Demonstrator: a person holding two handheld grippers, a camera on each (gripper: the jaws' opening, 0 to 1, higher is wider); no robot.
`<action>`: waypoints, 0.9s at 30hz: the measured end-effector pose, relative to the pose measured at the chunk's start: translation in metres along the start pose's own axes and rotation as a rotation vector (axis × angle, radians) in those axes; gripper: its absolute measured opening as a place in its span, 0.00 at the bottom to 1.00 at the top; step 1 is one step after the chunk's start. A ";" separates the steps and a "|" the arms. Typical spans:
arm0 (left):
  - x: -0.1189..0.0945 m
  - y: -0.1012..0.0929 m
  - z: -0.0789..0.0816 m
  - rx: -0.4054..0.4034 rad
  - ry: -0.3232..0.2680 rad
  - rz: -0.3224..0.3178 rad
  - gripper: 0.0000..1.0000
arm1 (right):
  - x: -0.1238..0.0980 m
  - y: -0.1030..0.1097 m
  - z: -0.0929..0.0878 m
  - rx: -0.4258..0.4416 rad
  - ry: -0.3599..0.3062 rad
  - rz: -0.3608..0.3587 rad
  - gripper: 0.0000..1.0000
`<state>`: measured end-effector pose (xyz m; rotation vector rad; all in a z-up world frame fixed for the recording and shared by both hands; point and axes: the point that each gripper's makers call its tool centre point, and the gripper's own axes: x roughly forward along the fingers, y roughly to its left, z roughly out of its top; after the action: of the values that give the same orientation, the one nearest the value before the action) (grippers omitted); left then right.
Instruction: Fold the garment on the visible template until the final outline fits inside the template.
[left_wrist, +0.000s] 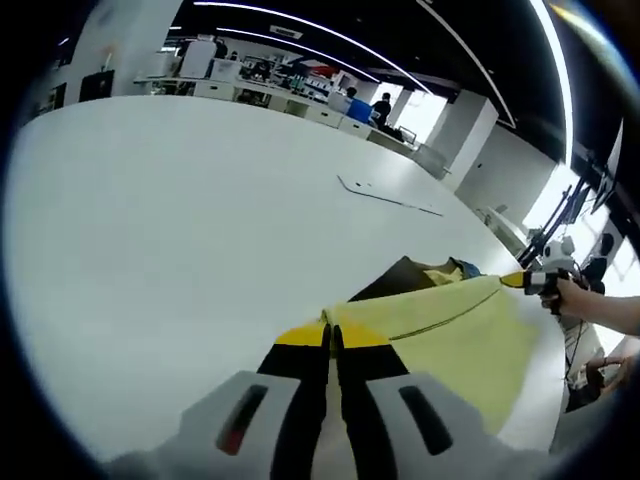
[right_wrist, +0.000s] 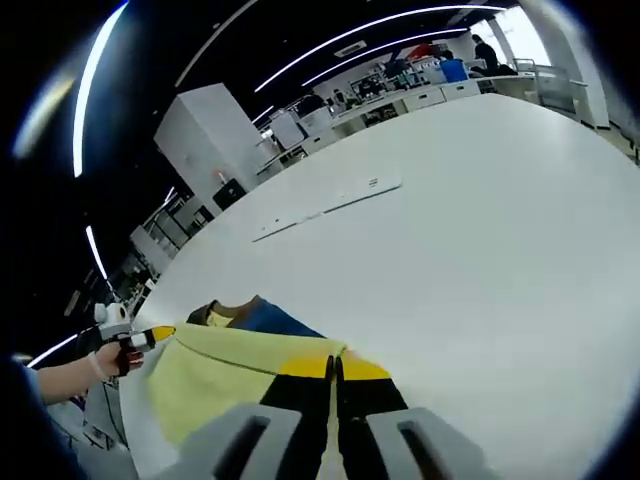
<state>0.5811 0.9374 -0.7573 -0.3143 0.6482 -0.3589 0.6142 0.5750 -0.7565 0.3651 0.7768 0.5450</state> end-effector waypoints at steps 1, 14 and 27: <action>0.000 0.000 0.000 -0.002 -0.001 0.001 0.00 | 0.000 0.000 0.000 0.000 0.000 0.000 0.00; -0.004 -0.005 0.009 0.105 -0.021 -0.017 0.01 | -0.004 0.006 0.006 -0.202 -0.010 0.004 0.09; -0.025 -0.017 0.017 0.396 0.010 -0.061 0.30 | -0.019 0.013 0.018 -0.372 -0.038 0.025 0.50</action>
<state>0.5697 0.9353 -0.7251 0.0459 0.5641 -0.5368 0.6124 0.5725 -0.7277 0.0406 0.6193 0.6896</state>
